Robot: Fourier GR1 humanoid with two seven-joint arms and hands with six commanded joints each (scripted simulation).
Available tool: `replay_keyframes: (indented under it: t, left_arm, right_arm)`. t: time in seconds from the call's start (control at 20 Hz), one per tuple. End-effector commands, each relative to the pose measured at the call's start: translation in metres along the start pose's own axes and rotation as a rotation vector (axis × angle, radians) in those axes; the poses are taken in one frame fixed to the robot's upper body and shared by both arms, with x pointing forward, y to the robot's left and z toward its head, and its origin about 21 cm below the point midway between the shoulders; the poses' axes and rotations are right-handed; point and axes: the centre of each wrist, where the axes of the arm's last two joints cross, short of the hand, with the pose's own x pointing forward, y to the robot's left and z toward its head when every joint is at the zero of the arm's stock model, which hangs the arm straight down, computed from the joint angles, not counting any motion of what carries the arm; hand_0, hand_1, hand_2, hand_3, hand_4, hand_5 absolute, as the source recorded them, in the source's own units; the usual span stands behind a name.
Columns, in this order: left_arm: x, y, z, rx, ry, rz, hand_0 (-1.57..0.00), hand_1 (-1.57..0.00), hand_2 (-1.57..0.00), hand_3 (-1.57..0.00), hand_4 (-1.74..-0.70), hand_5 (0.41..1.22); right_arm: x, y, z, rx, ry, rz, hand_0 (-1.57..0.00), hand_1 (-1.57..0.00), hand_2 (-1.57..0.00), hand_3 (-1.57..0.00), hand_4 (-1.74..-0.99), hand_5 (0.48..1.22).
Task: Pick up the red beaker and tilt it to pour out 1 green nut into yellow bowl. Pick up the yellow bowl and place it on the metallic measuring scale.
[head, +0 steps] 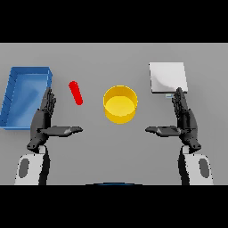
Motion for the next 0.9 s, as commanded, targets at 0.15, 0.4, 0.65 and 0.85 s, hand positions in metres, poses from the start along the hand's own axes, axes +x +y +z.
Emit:
replay_keyframes:
  t: [0.15,0.4,0.65,0.85]
  left_arm:
    - [0.001,0.003,-0.004,0.003,0.004,-0.001,0.0,0.0,0.0,0.0,-1.09,0.623]
    - [0.004,0.0,0.019,-0.031,-0.068,-0.141,0.0,0.0,0.0,0.0,-1.09,0.618]
    - [0.008,-0.004,0.019,-0.041,-0.011,-0.186,0.0,0.0,0.0,0.0,-1.09,0.613]
    - [0.004,-0.01,0.001,-0.059,-0.017,-0.214,0.0,0.0,0.0,0.0,-1.11,0.623]
  right_arm:
    - [-0.001,0.003,0.003,0.002,-0.003,-0.002,0.0,0.0,0.0,0.0,-1.128,0.66]
    - [0.002,0.017,0.03,0.057,-0.167,0.255,0.0,0.0,0.0,0.0,-1.127,0.664]
    - [0.008,0.02,0.034,0.055,-0.155,0.3,0.0,0.0,0.0,0.0,-1.12,0.66]
    - [0.009,0.021,0.036,0.045,-0.142,0.296,0.0,0.0,0.0,0.0,-1.13,0.65]
